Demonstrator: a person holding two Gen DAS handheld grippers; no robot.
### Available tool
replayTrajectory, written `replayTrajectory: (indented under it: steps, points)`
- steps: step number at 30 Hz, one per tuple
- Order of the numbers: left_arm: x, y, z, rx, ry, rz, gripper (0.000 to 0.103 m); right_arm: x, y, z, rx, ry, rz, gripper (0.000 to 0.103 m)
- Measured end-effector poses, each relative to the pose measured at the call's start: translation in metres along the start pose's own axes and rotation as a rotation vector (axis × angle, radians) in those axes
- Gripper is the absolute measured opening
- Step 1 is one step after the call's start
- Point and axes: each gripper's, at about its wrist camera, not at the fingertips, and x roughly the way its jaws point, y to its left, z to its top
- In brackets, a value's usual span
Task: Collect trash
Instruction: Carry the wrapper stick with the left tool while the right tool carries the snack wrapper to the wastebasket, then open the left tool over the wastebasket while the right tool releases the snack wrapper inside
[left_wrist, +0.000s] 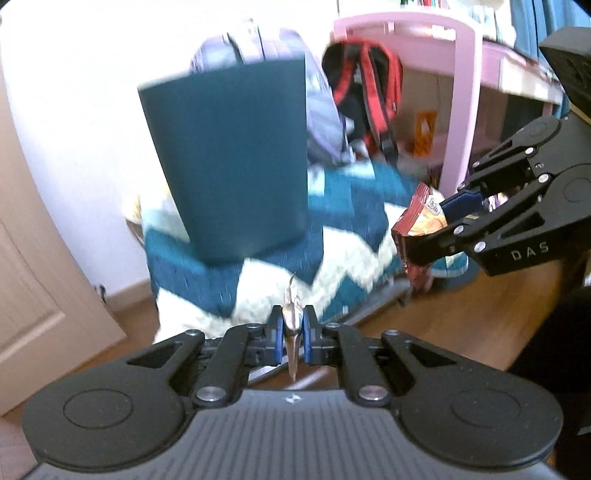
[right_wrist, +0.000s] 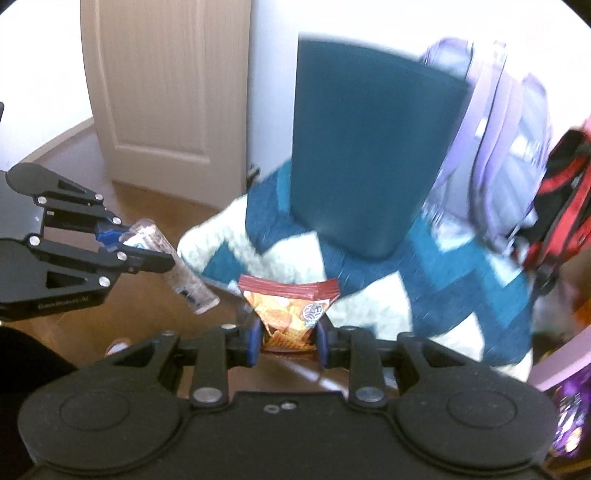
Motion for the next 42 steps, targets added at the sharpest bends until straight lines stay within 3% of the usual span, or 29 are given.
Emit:
replayTrajectory:
  steps: [9, 16, 22, 28, 33, 42]
  points:
    - [-0.041, -0.006, 0.072, -0.014, -0.161, 0.065, 0.010, -0.052, -0.023, 0.052, 0.002, -0.171, -0.077, 0.027]
    - [-0.055, 0.018, 0.145, -0.079, -0.266, 0.115, 0.010, -0.067, -0.049, 0.106, 0.017, -0.264, -0.124, 0.027]
    - [-0.053, 0.044, 0.206, -0.115, -0.330, 0.143, 0.010, -0.062, -0.073, 0.147, 0.017, -0.318, -0.159, 0.027]
    - [-0.035, 0.071, 0.253, -0.128, -0.374, 0.161, 0.010, -0.040, -0.095, 0.176, 0.035, -0.318, -0.177, 0.027]
    - [-0.001, 0.091, 0.273, -0.135, -0.349, 0.169, 0.010, -0.008, -0.106, 0.191, 0.037, -0.282, -0.178, 0.027]
    - [0.085, 0.117, 0.265, -0.173, -0.201, 0.172, 0.010, 0.063, -0.120, 0.208, 0.062, -0.175, -0.131, 0.027]
